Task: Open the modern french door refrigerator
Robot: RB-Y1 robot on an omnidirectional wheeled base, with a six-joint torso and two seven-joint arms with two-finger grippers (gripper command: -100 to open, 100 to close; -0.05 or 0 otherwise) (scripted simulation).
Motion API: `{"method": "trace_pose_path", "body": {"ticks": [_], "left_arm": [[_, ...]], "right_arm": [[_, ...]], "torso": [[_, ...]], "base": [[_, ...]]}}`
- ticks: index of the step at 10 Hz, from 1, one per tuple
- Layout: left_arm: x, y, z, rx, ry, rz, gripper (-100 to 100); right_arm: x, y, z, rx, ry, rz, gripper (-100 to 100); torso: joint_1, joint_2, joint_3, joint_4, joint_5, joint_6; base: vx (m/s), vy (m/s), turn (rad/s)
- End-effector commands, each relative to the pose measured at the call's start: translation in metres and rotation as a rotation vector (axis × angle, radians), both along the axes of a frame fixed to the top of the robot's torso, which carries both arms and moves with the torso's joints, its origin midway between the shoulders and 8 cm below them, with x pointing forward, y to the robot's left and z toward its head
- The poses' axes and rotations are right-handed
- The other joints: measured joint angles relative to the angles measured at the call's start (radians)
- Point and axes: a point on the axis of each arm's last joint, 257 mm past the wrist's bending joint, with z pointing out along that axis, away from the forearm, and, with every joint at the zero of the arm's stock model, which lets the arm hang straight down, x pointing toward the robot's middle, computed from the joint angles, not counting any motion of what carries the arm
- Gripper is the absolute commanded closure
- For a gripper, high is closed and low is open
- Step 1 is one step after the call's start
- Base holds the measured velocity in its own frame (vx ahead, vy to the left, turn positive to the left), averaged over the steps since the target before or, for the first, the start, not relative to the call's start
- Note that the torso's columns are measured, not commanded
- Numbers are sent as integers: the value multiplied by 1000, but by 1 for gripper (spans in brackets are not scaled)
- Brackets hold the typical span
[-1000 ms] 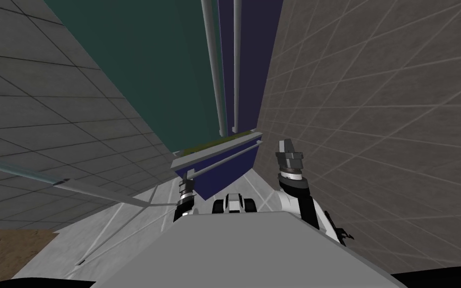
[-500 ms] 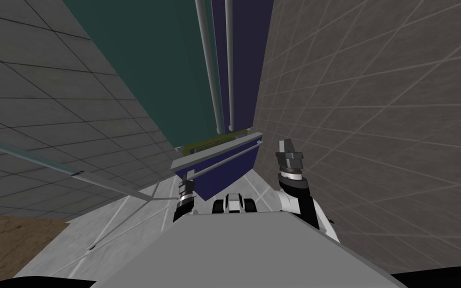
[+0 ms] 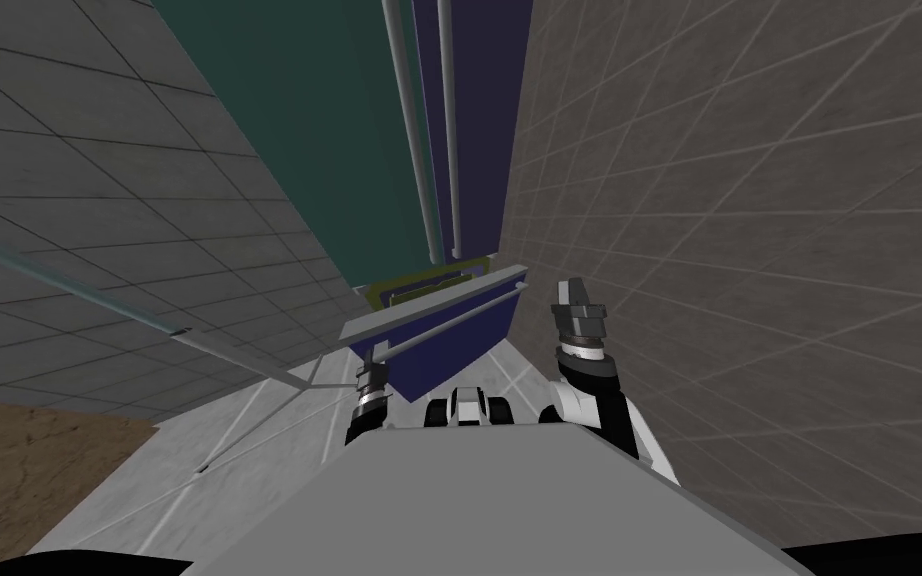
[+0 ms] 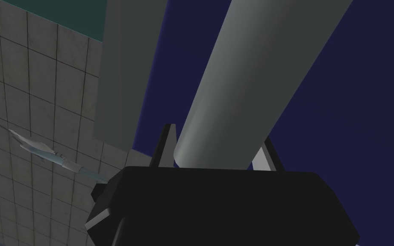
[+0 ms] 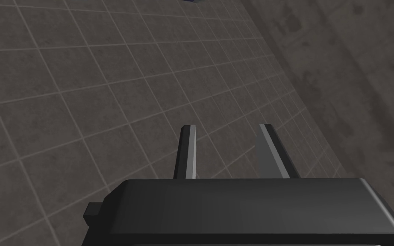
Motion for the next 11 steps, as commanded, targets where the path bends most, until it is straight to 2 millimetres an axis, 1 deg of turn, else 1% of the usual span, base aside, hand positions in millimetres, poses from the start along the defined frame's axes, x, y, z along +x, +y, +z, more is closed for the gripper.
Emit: {"method": "trace_pose_path", "body": {"ticks": [1, 2, 4, 6, 11], "left_arm": [[-4, -4, 1, 0, -3, -5, 100], [-7, 0, 4, -1, 2, 1, -100], [-12, 4, 14, -2, 2, 6, -100], [-18, 7, 25, -3, 2, 10, -100], [-28, 13, 47, -4, 2, 15, -100]], "right_arm": [[0, 0, 0, 0, 0, 0, 0], [0, 0, 0, 0, 0, 0, 0], [0, 0, 0, 0, 0, 0, 0], [0, 0, 0, 0, 0, 0, 0], [0, 0, 0, 0, 0, 0, 0]], "torso": [[1, -2, -1, 0, 0, 1], [1, -2, -2, 1, -1, 1], [7, -12, -8, 0, -1, 0], [5, -7, -5, -1, 0, -1], [-4, 6, 1, 7, -8, -2]], "base": [[-183, -111, 6], [-87, -57, -7], [39, 0, -17], [57, 12, -21], [15, -9, -14]]}}
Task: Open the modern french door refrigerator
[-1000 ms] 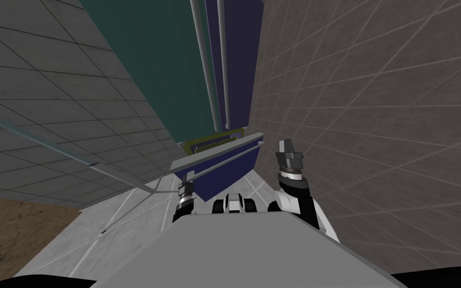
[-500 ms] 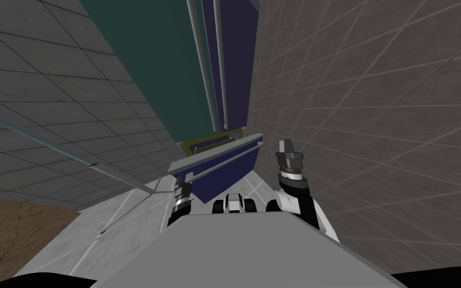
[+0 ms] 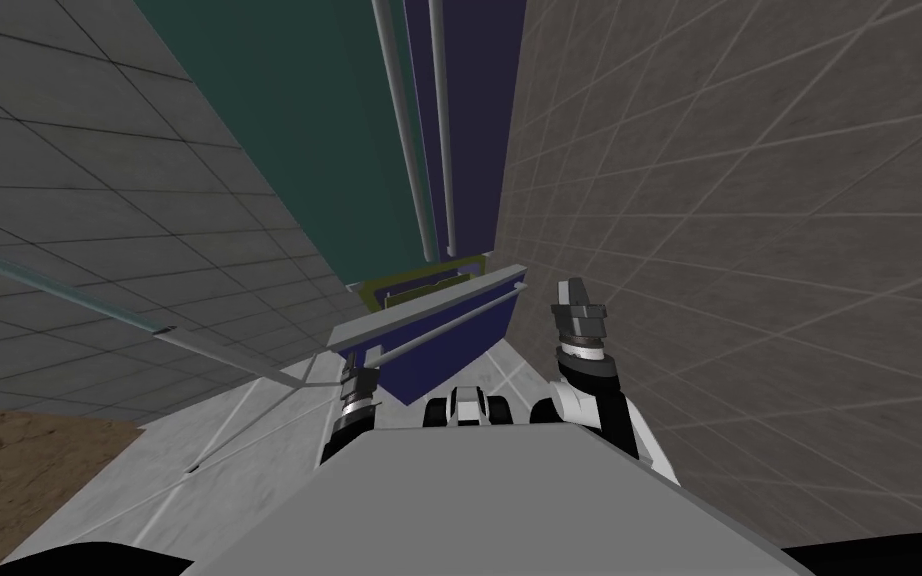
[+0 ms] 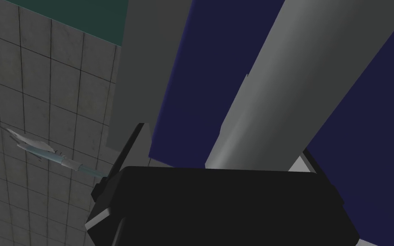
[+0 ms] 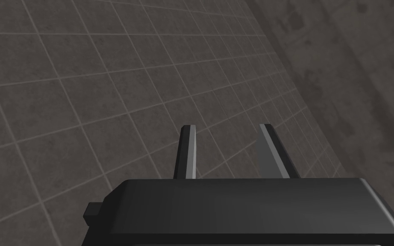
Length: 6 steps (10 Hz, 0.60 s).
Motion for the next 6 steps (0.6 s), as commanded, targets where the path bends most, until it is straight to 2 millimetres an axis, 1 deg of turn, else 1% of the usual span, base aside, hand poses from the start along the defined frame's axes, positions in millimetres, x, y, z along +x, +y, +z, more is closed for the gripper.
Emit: {"method": "trace_pose_path", "body": {"ticks": [1, 2, 3, 4, 5, 6], "left_arm": [[-1, 1, 18, 9, -28, 0, -100], [-4, 2, 24, 9, -28, 1, -100], [-4, 2, 24, 9, -28, 1, -100], [-5, 2, 7, -6, 15, 3, -100], [-6, 2, 3, -9, 24, 3, 0], [-7, 2, -1, -12, 35, 4, 0]], "right_arm": [[0, 0, 0, 0, 0, 0, 0], [0, 0, 0, 0, 0, 0, 0], [0, 0, 0, 0, 0, 0, 0], [0, 0, 0, 0, 0, 0, 0], [0, 0, 0, 0, 0, 0, 0], [0, 0, 0, 0, 0, 0, 0]], "torso": [[-1, 1, 0, 1, -2, 0], [-2, 2, -1, 3, -4, -1], [-4, 3, 0, 4, -5, -1], [-5, 4, 0, 4, -6, -1], [-3, 2, 0, 1, -2, 0], [0, -1, -1, -1, 0, 0]], "base": [[6, -9, -9], [11, -4, -13], [13, -1, -1], [12, 5, -3], [6, 2, -3], [0, 0, 0]]}}
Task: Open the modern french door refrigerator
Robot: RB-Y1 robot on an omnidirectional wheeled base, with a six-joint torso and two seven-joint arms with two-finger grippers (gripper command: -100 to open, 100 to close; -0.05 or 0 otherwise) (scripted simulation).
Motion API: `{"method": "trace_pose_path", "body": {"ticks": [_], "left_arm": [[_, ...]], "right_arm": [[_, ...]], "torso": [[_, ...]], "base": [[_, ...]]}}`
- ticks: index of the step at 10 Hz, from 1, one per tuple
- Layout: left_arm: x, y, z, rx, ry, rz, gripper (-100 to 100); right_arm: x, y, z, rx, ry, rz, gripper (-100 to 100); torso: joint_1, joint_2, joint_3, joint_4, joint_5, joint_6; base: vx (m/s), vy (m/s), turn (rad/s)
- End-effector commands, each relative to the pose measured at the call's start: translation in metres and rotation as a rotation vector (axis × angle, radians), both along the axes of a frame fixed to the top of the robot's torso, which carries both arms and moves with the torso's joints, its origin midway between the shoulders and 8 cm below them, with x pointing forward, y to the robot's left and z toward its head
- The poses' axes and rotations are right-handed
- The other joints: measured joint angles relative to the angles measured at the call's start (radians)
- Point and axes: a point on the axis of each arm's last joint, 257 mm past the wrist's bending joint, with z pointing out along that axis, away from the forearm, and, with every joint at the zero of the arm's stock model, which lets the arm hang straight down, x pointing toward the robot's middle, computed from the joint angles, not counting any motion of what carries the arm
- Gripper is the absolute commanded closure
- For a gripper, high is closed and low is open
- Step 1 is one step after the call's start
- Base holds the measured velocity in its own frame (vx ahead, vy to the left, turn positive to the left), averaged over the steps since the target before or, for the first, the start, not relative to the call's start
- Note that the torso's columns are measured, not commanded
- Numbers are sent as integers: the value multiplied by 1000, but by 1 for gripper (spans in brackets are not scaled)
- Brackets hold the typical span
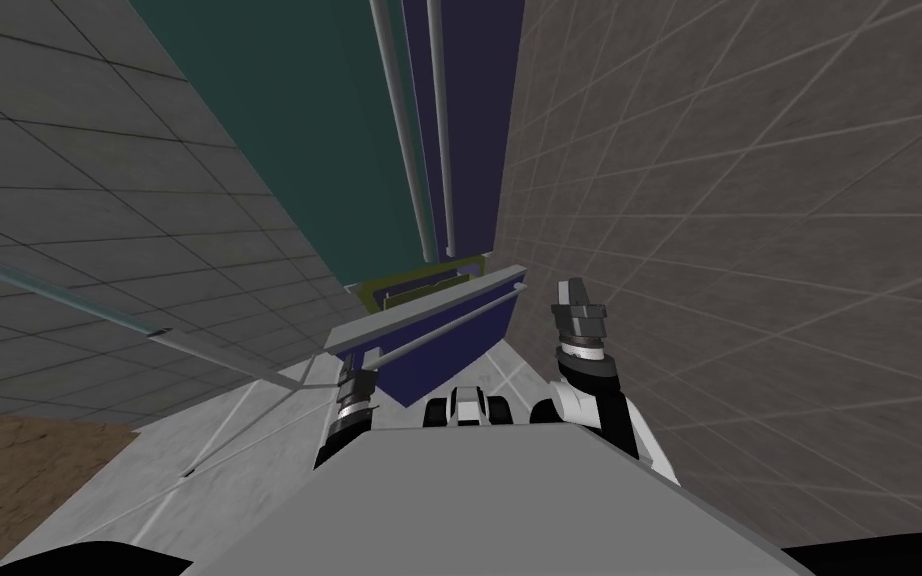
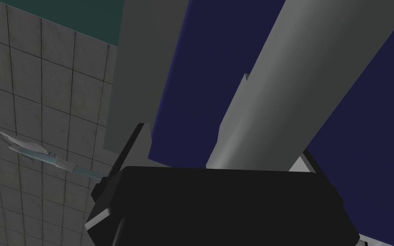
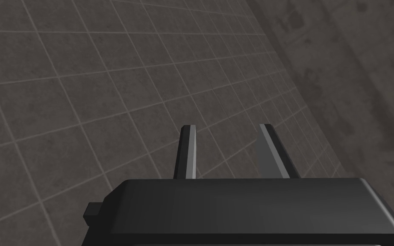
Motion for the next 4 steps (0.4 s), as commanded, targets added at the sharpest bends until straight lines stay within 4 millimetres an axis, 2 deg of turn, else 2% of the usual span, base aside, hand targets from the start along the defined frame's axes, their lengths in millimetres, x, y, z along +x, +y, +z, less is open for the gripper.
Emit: {"method": "trace_pose_path", "body": {"ticks": [1, 4], "left_arm": [[-1, 0, -3, -3, 8, 0, 0], [-2, 0, -9, -8, 21, 1, 0]], "right_arm": [[0, 0, 0, 0, 0, 0, 0], [0, 0, 0, 0, 0, 0, 0]], "torso": [[3, -3, -1, -2, 2, 0], [6, -7, -3, -5, 5, 1]], "base": [[0, 0, 0], [0, 0, 0]]}}
